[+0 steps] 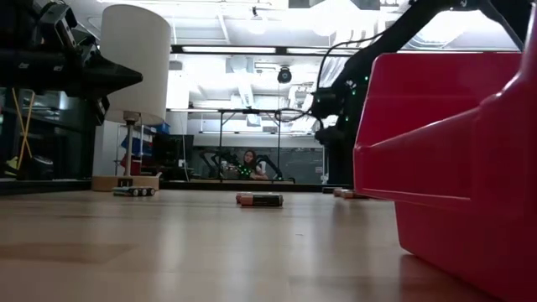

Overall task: Sort batteries
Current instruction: Put the silver battery into the red left bin

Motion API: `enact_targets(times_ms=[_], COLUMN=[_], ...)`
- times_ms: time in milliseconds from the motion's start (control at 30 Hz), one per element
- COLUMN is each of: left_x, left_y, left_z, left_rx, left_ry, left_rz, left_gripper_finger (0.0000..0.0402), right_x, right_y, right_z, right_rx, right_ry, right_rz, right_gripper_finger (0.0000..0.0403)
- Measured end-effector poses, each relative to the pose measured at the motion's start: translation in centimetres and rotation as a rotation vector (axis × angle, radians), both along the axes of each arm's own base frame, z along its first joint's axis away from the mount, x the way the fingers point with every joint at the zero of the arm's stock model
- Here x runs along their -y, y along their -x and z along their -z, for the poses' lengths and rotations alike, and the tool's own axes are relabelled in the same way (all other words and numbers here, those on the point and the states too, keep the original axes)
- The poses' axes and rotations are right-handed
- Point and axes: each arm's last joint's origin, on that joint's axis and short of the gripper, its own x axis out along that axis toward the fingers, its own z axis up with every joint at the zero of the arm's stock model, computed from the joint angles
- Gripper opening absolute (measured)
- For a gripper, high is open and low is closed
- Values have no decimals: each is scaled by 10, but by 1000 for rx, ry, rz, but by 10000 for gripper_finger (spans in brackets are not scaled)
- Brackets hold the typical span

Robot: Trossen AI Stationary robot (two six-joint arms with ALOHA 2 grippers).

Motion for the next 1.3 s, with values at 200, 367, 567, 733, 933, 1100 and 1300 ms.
enact_targets(times_ms=[200,367,567,733,933,1100,1300], left_x=[0,0,0,0,0,0,0], left_y=[0,0,0,0,0,0,0], left_z=[0,0,0,0,0,0,0], left_rx=[0,0,0,-1,0,0,0], left_ry=[0,0,0,0,0,0,0], left_rz=[0,0,0,0,0,-1,0], left_gripper_finger=[0,0,0,0,0,0,0], right_x=[3,4,1,-3,-8,-21,-24], right_y=[-2,-3,-4,-4,2,7,10], right_z=[13,20,19,10,-8,-13,-13], right_rx=[-53,-75,-89,-83,-90,-161,-193], right_ry=[38,31,47,63,82,30,2], right_rz=[4,-3,-40,-37,-1,-107,-83], right_gripper_finger=[206,206,206,206,206,206,206])
